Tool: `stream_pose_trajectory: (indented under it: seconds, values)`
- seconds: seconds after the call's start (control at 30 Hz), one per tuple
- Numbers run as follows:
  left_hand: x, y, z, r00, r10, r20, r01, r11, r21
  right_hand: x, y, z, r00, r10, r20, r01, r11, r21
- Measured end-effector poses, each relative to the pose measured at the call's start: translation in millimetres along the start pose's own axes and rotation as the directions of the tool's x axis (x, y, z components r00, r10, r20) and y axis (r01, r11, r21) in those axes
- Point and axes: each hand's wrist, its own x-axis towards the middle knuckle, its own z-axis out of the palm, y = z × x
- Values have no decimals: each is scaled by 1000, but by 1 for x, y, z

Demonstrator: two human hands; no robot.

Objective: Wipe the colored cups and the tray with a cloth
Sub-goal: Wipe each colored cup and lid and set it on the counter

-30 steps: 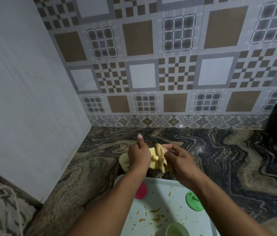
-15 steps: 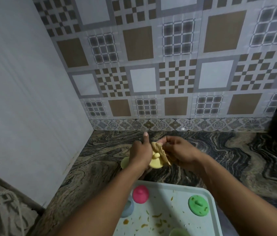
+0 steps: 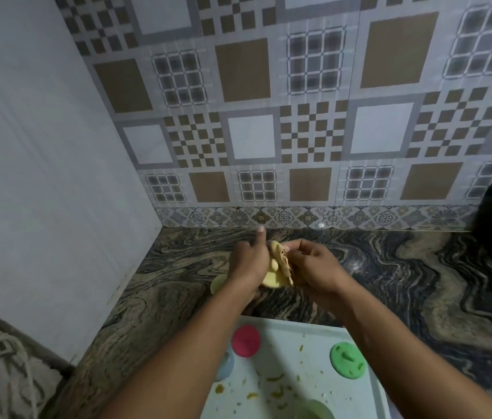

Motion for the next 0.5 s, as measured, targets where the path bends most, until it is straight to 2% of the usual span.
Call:
stream_pose_trajectory:
  seconds: [0.07,0.13,0.17,0.2,0.27,0.33,0.37,0.4,0.43,0.5]
  values:
    - [-13,12,7,962,64,-264,-90,992,-88,-2,5,18,996,-48,-77,58,990,131]
    - [-20,14,14,921,-74,-382,-41,958,-284,-5,26,34,969,-50,-240,118,952,281]
    - [-23,10,15,912,-162,-377,26,939,-343,-8,36,38,953,-34,-301,130,944,302]
    - [-20,0,17,925,-218,-312,94,926,-366,-10,42,38,943,-15,-332,121,946,301]
    - [-8,-17,11,970,-237,-51,210,926,-313,-12,41,29,949,30,-314,53,966,253]
    - [0,-20,3,971,-200,129,221,959,-178,-10,28,14,971,54,-233,-25,992,126]
    - [4,-17,0,976,-166,142,182,978,-106,-8,21,9,982,52,-184,-42,997,57]
    - [6,-12,-1,990,-111,83,115,992,-54,-6,15,8,989,35,-142,-33,999,20]
    - [4,-6,0,998,-51,-43,49,998,-38,-5,12,11,993,2,-119,3,999,37]
    - [-8,8,2,960,-33,-277,-12,987,-162,-7,17,26,981,-68,-183,96,984,148]
